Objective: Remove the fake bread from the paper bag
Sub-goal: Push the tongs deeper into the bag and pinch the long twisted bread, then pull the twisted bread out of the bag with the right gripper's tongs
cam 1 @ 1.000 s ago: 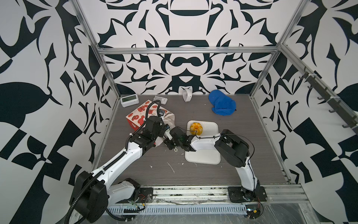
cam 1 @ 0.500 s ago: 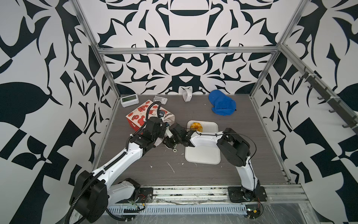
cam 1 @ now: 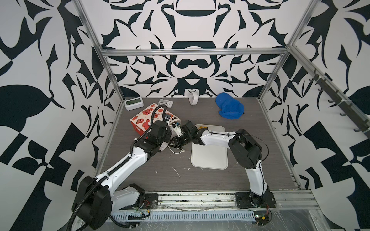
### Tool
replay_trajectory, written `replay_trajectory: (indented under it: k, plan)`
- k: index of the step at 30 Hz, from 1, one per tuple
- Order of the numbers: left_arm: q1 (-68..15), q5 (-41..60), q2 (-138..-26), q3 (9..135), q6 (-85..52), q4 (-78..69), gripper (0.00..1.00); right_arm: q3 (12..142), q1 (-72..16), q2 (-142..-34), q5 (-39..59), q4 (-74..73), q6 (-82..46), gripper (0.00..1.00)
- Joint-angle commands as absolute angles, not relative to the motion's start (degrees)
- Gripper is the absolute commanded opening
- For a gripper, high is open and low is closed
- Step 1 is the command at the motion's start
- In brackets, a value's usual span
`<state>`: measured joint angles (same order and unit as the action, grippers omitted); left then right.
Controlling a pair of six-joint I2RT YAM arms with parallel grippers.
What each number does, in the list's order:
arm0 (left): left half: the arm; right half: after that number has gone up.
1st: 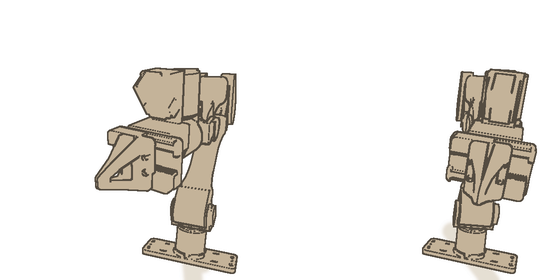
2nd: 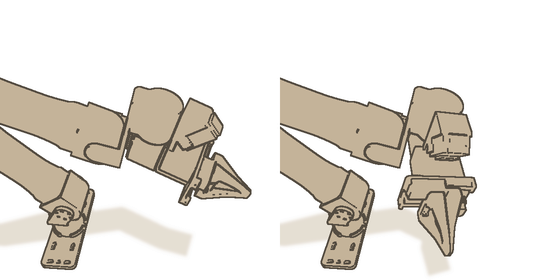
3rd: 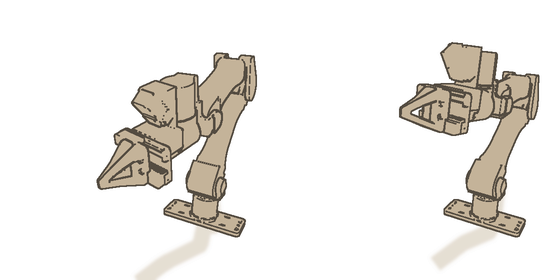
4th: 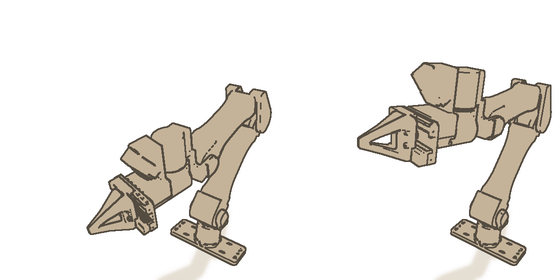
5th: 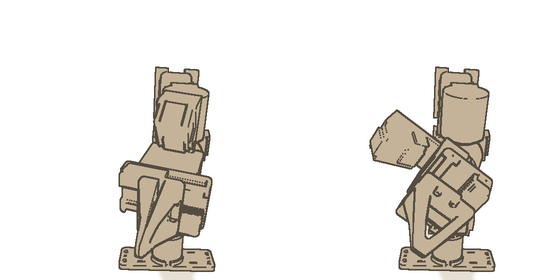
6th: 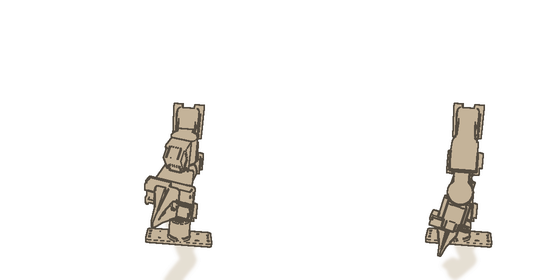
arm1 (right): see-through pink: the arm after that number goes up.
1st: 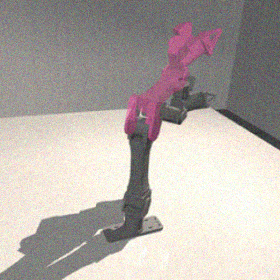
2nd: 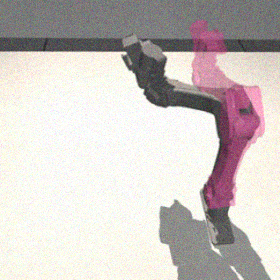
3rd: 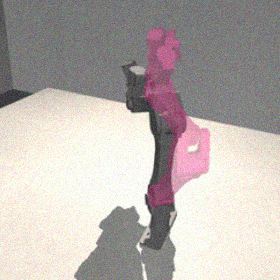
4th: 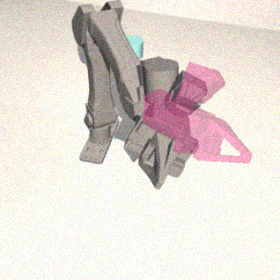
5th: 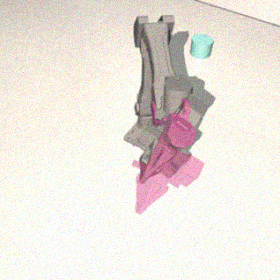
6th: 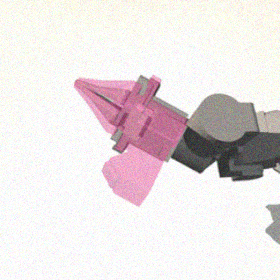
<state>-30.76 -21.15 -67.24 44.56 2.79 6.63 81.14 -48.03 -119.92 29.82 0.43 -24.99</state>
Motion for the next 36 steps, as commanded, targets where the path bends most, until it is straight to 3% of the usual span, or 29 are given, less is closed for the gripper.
replay_trajectory:
  k: [1, 8, 14, 36]
  plan:
    - [-30.76, -21.36, -66.31, 43.89, 2.02, 5.56, 0.14, 84.53, -48.33, -116.79, 36.24, -0.45, -25.34, 0.43]
    - [-30.76, -21.36, -66.35, 43.81, 2.11, 5.19, 0.14, 86.82, -48.3, -118.5, 38.47, 1.38, -24.97, 0.35]
    - [-30.76, -21.64, -66.19, 43.7, 2.22, 5.01, 0.14, 86.85, -48.32, -118.15, 37.29, 2.36, -24.65, 0.12]
    - [-30.76, -22.3, -65.16, 42.72, 1.87, 4.83, 0.14, 74.98, -45.09, -103.63, 27.51, 7.06, -19.3, 0.06]
